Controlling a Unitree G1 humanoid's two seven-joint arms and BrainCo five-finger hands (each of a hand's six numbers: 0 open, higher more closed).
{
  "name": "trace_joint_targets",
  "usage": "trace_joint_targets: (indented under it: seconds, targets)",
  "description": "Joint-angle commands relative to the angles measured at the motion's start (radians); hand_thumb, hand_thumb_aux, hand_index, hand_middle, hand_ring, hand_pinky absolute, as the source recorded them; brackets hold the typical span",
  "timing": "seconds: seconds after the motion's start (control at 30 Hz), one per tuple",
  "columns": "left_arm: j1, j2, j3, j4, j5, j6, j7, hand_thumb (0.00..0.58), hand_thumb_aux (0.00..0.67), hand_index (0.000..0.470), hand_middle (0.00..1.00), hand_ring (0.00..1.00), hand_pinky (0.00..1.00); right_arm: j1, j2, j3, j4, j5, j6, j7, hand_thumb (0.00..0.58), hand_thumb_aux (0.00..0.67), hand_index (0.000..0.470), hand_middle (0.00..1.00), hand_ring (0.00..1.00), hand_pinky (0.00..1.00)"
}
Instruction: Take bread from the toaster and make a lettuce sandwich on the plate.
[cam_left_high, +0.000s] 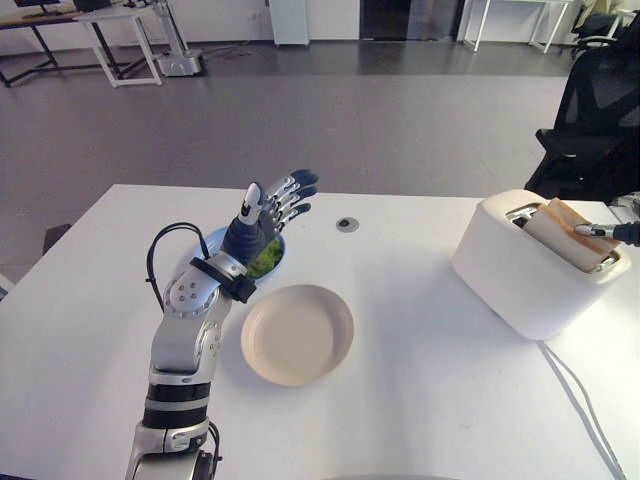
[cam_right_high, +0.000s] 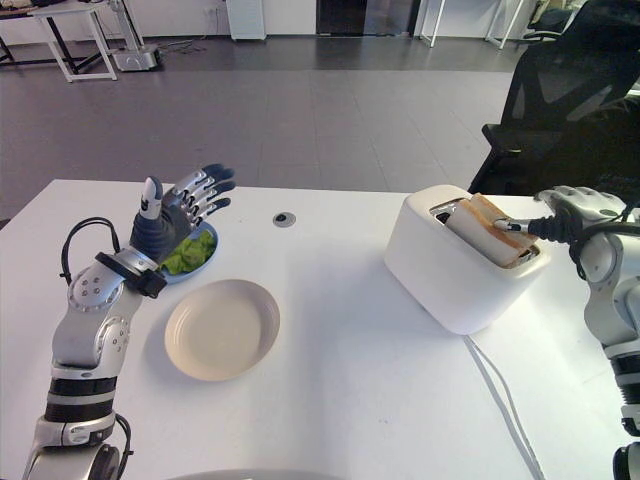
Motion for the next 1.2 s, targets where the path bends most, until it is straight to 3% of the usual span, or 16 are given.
trace_joint_targets:
  seconds: [0.03, 0.3, 0.5, 0.57, 0.7, 0.83, 1.03, 1.2]
  targets:
    - [0.004, 0.016, 0.002, 0.003, 0.016, 0.003, 0.000, 0.000, 0.000, 0.000, 0.00, 0.00, 0.00, -0.047, 0.042, 0.043, 0.007, -0.005, -0.029, 0.013, 0.580, 0.670, 0.470, 0.00, 0.00, 0.00]
    - [0.015, 0.018, 0.006, 0.054, 0.039, -0.017, 0.005, 0.000, 0.000, 0.000, 0.00, 0.00, 0.00, -0.139, 0.108, 0.052, 0.052, -0.006, -0.051, -0.049, 0.580, 0.670, 0.470, 0.00, 0.00, 0.00]
    - [0.015, 0.020, 0.006, 0.059, 0.044, -0.022, 0.006, 0.000, 0.000, 0.000, 0.00, 0.00, 0.00, -0.254, 0.118, -0.053, 0.113, 0.026, -0.056, -0.232, 0.580, 0.670, 0.470, 0.00, 0.00, 0.00]
    - [0.014, 0.021, 0.006, 0.060, 0.046, -0.023, 0.004, 0.000, 0.000, 0.000, 0.00, 0.00, 0.00, -0.293, 0.143, -0.117, 0.089, 0.083, -0.068, -0.284, 0.580, 0.670, 0.470, 0.00, 0.00, 0.00]
    - [0.007, 0.026, 0.009, 0.072, 0.047, -0.027, 0.000, 0.000, 0.000, 0.000, 0.00, 0.00, 0.00, -0.339, 0.268, -0.170, -0.007, 0.312, -0.083, -0.199, 0.580, 0.670, 0.470, 0.00, 0.00, 0.00]
    - [-0.031, 0.061, 0.024, 0.105, 0.066, -0.046, -0.006, 0.000, 0.000, 0.000, 0.00, 0.00, 0.00, -0.347, 0.461, -0.077, -0.135, 0.508, 0.009, -0.039, 0.580, 0.670, 0.470, 0.00, 0.00, 0.00]
    - [-0.131, 0.268, 0.037, 0.305, 0.352, -0.262, 0.080, 0.000, 0.000, 0.000, 0.00, 0.00, 0.00, -0.333, 0.722, 0.150, -0.193, 0.627, 0.193, 0.101, 0.580, 0.670, 0.470, 0.00, 0.00, 0.00]
    - [-0.159, 0.351, 0.066, 0.448, 0.486, -0.370, 0.205, 0.000, 0.000, 0.000, 0.00, 0.00, 0.00, -0.307, 0.875, 0.356, -0.071, 0.566, 0.176, 0.114, 0.580, 0.670, 0.470, 0.00, 0.00, 0.00]
